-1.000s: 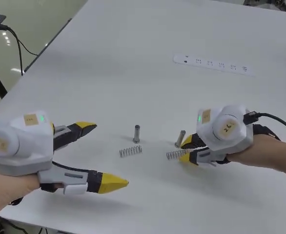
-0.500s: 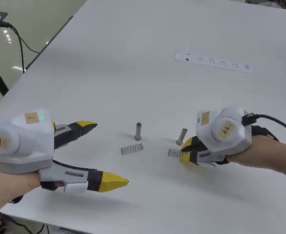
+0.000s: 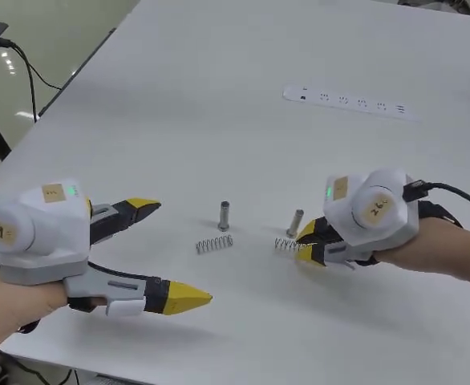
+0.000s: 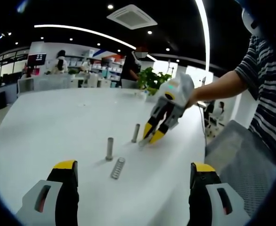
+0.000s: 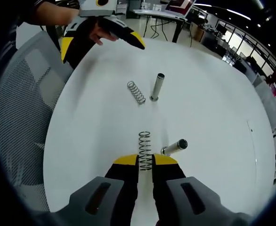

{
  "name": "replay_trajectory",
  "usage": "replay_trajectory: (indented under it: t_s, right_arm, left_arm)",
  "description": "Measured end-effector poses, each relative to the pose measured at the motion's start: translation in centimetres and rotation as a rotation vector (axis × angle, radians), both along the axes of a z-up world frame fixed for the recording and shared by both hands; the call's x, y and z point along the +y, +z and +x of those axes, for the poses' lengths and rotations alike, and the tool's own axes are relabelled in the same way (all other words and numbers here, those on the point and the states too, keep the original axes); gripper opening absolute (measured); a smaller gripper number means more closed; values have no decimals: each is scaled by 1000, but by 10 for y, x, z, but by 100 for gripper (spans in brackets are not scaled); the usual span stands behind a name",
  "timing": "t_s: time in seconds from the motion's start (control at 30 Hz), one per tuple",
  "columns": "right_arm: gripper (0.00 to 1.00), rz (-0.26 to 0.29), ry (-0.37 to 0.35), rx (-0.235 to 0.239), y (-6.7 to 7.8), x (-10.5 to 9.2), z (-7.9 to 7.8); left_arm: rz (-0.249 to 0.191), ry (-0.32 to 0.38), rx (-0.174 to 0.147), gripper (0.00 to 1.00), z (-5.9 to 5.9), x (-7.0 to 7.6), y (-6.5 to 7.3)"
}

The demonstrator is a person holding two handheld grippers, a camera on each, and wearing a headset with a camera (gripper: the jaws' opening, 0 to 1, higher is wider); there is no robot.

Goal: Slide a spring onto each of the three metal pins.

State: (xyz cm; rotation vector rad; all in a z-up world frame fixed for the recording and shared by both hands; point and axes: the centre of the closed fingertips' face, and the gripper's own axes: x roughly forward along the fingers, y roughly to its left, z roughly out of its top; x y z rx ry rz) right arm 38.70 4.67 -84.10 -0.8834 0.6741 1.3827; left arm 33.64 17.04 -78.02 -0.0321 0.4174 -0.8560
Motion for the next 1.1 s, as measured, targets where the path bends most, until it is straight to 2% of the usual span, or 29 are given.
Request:
replay_trajectory:
  t_s: [0.27, 0.33, 0.73, 1.1]
  right_arm:
    - [8, 36, 6, -34, 21, -3, -5]
    - [8, 49, 2, -30, 26, -3, -8]
    - [8, 50, 10, -39, 35, -10, -24]
    - [8, 59, -2, -33, 41, -12, -32]
  left_arm:
    - [3, -12, 2, 95, -2, -3, 1]
    - [2, -17, -1, 95, -2, -4, 2]
    - [-3, -53, -6, 93, -7, -16, 5]
    - [-7, -104, -22, 89, -5, -28, 10]
